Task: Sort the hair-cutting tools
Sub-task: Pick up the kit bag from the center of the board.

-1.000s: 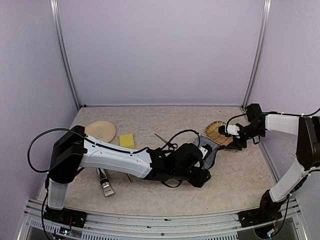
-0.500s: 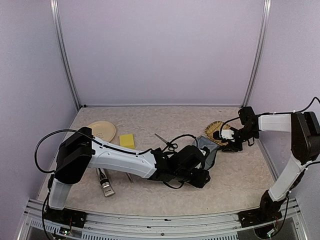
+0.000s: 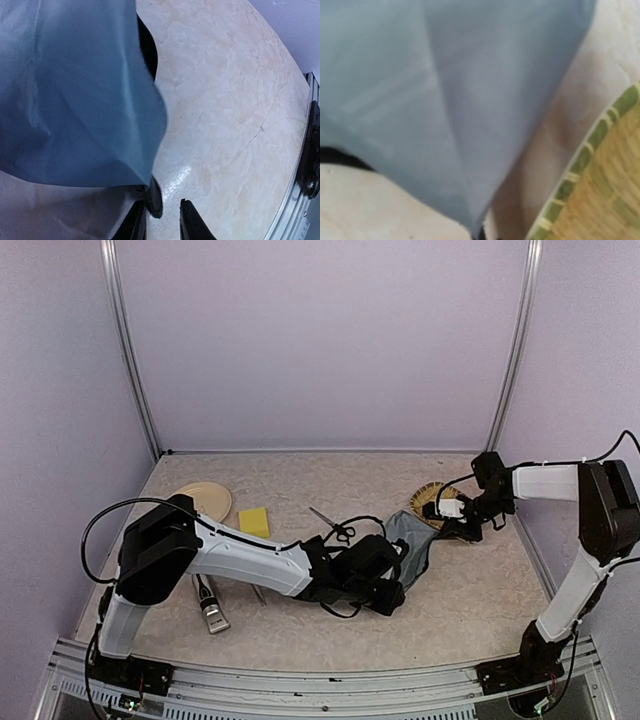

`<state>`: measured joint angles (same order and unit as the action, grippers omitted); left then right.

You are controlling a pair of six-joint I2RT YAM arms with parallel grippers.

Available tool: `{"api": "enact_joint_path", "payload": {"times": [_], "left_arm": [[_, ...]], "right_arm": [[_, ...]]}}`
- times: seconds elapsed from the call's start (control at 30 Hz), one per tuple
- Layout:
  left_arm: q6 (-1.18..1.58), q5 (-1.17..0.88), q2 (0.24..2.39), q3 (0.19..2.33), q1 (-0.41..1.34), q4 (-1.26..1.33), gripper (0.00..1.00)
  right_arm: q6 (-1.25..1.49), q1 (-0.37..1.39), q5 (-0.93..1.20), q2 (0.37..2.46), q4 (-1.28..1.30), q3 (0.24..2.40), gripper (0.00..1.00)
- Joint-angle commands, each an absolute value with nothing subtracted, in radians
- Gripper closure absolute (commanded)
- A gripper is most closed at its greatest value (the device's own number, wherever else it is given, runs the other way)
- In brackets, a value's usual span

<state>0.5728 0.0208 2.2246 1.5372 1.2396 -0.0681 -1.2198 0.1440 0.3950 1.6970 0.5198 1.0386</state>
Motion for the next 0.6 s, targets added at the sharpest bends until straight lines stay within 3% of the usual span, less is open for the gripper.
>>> {"api": "enact_joint_path", "payload": {"times": [0.0, 0.1, 0.37, 0.57], "left_arm": [[0.570, 0.002, 2.193, 1.465, 1.221, -0.051, 0.85], [0.545, 0.023, 2.158, 1.433, 1.209, -0.070, 0.99], [0.460, 0.256, 1.985, 1.329, 1.176, -0.282, 1.00], [0.477, 0.283, 1.899, 1.259, 1.123, -0.363, 1.00]], "right_arm": [[-1.208, 0.160, 0.408, 1.706, 0.579, 1.057, 0.95], [-1.197, 0.174, 0.431, 1.684, 0.620, 1.061, 1.00], [-1.164, 0.238, 0.510, 1.548, 0.776, 1.016, 1.00], [-1.103, 0.305, 0.644, 1.460, 0.804, 0.933, 1.00]]}}
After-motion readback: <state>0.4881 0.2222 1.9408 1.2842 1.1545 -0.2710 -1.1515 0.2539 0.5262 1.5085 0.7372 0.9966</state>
